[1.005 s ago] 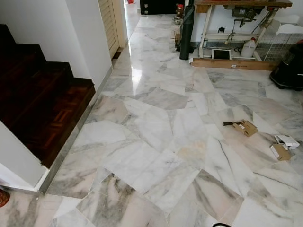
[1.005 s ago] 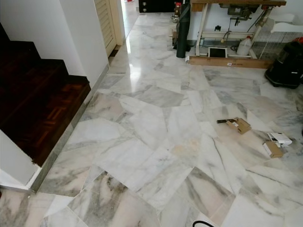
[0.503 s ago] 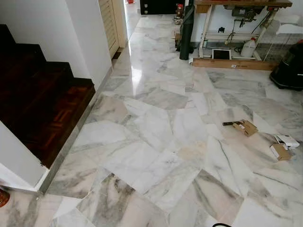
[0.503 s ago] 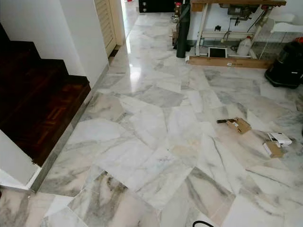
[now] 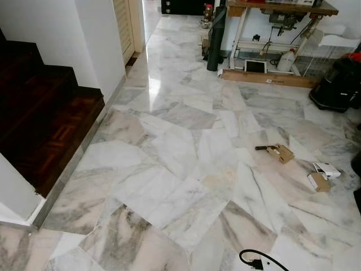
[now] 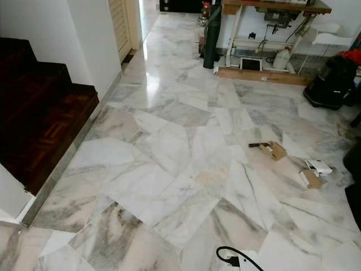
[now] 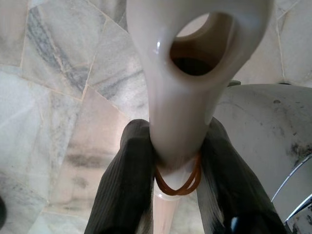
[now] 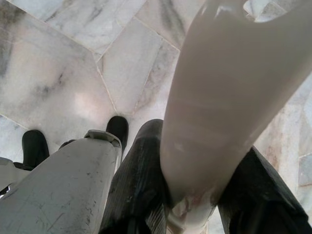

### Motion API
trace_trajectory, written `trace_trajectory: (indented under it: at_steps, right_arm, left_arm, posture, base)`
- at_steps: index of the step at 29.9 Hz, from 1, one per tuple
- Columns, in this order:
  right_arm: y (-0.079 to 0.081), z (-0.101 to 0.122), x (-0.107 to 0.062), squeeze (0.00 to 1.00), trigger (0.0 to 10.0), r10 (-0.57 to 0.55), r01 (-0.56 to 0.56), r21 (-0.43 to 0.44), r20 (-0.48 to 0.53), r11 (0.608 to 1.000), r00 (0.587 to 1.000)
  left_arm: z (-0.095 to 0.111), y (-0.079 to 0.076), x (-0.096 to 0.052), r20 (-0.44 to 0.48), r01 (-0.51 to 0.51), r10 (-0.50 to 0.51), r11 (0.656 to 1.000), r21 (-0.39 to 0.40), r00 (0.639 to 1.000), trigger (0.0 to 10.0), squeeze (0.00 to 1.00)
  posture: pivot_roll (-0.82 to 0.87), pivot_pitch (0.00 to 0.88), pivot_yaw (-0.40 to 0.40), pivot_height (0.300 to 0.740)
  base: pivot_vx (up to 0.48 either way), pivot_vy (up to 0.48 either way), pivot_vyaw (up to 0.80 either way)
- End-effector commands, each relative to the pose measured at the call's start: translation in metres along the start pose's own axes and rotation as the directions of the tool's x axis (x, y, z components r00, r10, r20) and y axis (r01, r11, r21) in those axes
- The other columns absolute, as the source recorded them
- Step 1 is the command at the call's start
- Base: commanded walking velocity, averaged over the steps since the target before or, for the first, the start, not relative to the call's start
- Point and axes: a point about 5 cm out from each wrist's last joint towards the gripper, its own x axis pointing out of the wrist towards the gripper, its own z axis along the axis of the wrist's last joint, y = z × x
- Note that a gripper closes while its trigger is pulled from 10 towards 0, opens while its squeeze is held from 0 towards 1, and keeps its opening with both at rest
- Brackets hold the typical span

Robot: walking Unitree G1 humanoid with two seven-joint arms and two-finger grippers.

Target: Sweep floor

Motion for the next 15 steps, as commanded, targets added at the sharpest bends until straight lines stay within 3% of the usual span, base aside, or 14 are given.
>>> trace_trajectory:
  at_steps: [1,8,15]
  right_arm:
    - [-0.002,0.000,0.000,0.00,10.0,-0.002,0.002,-0.004,0.013,1.000,1.000]
    - [0.001,-0.001,0.000,0.00,10.0,-0.017,0.017,0.026,0.010,1.000,1.000]
    - [0.009,-0.004,0.000,0.00,10.0,-0.018,0.019,0.037,-0.006,0.999,1.000]
  left_arm:
    - [-0.006,-0.016,0.000,-0.012,0.053,-0.053,0.998,-0.025,0.998,10.0,0.00]
    - [-0.001,-0.009,0.000,0.007,0.024,-0.024,1.000,-0.002,1.000,10.0,0.00]
    - [0.025,0.010,0.003,0.076,-0.028,0.026,0.999,0.022,0.997,10.0,0.00]
  posture:
    - [0.08,0.016,-0.080,0.740]
    - [0.09,0.000,-0.041,0.740]
    - [0.10,0.000,-0.005,0.740]
  base:
    - [0.000,0.000,0.00]
    - [0.000,0.000,0.00]
    - [0.000,0.000,0.00]
